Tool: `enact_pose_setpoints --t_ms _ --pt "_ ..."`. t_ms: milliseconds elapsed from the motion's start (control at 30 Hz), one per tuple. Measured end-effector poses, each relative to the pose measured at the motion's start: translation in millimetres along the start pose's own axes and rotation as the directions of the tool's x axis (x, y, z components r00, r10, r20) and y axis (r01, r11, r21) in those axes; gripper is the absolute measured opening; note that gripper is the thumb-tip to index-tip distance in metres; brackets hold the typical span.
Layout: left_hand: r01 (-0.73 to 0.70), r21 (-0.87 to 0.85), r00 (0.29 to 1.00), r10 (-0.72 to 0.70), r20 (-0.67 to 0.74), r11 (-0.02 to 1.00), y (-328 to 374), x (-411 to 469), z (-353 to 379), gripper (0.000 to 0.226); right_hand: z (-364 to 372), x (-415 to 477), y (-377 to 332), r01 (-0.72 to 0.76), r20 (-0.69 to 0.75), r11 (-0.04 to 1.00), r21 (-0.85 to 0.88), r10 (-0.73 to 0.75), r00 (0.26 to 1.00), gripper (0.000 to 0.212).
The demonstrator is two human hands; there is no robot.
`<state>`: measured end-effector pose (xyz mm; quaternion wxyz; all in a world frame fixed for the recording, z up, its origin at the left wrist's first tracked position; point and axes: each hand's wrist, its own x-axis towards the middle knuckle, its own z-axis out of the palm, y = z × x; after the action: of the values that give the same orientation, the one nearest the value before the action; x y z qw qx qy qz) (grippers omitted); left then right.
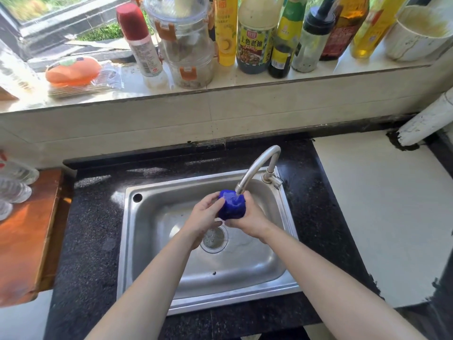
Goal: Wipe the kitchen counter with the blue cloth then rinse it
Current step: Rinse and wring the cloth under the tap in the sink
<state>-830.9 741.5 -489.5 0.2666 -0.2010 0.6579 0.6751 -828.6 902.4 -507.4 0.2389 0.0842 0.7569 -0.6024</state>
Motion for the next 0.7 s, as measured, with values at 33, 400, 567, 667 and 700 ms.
enact_pose_setpoints --t_ms 33,400,567,667,700 --pt "-0.007 0.019 1.000 0.007 -0.004 1.000 -0.2 0.3 -0.6 0.032 -1.5 -2.1 0.2 -0.016 0.049 0.998 0.056 0.013 0.999 0.065" --pt "-0.083 -0.006 0.980 0.080 -0.180 0.997 1.5 0.6 1.0 0.044 -24.7 -2.7 10.4 -0.114 0.199 0.981 0.160 0.081 0.977 0.083" --pt "-0.072 -0.250 0.986 0.031 -0.164 0.966 13.7 -0.9 0.0 0.032 -13.5 -0.1 21.8 -0.061 -0.010 0.993 0.098 0.062 0.998 0.048" --pt "-0.065 -0.162 0.995 0.051 -0.086 0.985 9.1 -2.4 -1.2 0.026 -14.6 1.2 21.4 -0.038 -0.037 0.990 0.134 0.043 0.998 0.035" --pt "-0.060 -0.093 0.996 0.054 -0.070 0.994 6.0 -3.2 -1.2 0.033 -13.9 1.9 20.2 -0.031 -0.019 0.990 0.137 0.033 0.999 0.033"
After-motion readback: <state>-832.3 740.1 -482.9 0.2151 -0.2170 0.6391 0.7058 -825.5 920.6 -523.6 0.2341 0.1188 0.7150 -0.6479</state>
